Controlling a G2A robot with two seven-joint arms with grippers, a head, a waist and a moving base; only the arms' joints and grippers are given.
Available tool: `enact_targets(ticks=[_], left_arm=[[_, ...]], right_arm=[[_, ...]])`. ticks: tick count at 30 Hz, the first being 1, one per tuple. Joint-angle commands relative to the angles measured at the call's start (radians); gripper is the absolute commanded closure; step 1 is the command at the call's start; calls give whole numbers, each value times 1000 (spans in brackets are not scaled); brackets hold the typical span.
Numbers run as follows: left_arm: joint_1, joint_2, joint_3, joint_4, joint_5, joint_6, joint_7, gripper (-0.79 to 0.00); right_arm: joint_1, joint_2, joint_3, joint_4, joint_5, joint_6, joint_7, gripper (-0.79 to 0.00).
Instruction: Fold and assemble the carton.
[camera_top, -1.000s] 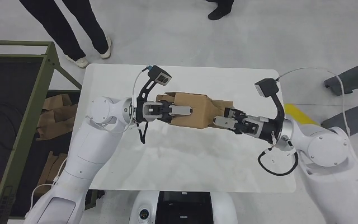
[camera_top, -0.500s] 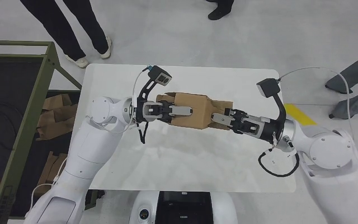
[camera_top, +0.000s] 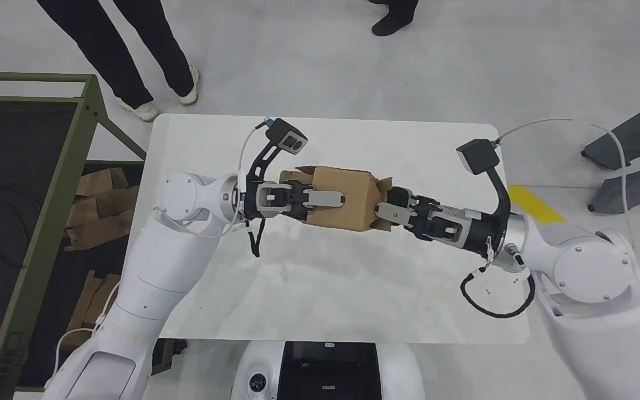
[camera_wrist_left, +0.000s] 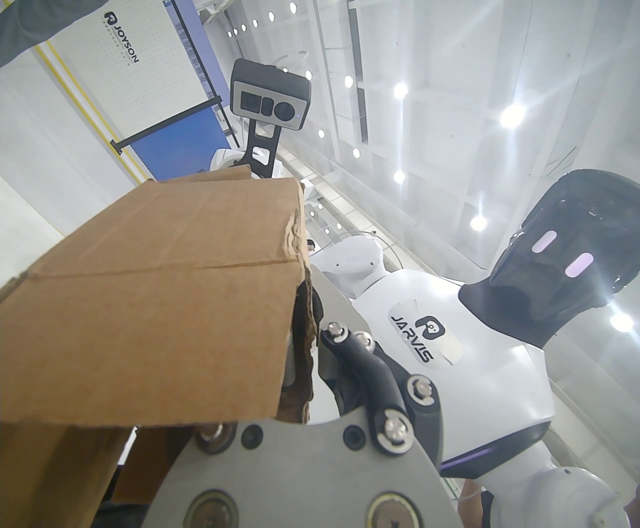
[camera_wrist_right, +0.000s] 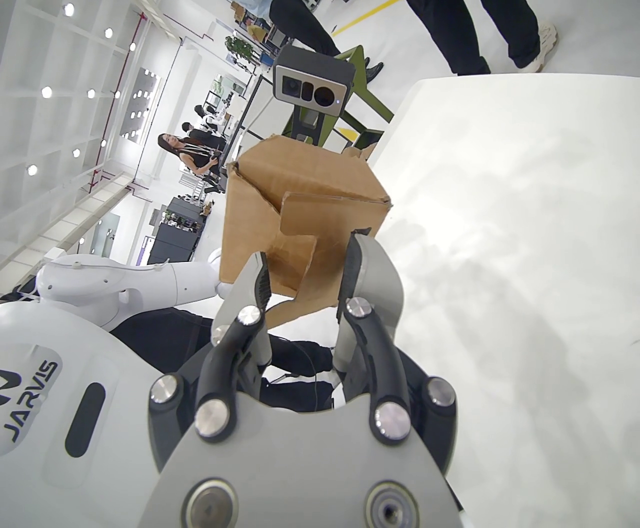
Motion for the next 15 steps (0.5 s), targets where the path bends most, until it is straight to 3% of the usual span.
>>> enact_targets(ticks=[1, 15], left_arm=[[-1, 0, 2, 0, 1, 0, 0, 0], [-5, -1, 9, -2, -1, 0, -3, 0]], right_arm=[[0, 0, -2, 0, 3, -3, -2, -277], [30, -2, -44, 13, 4, -11, -1, -268]])
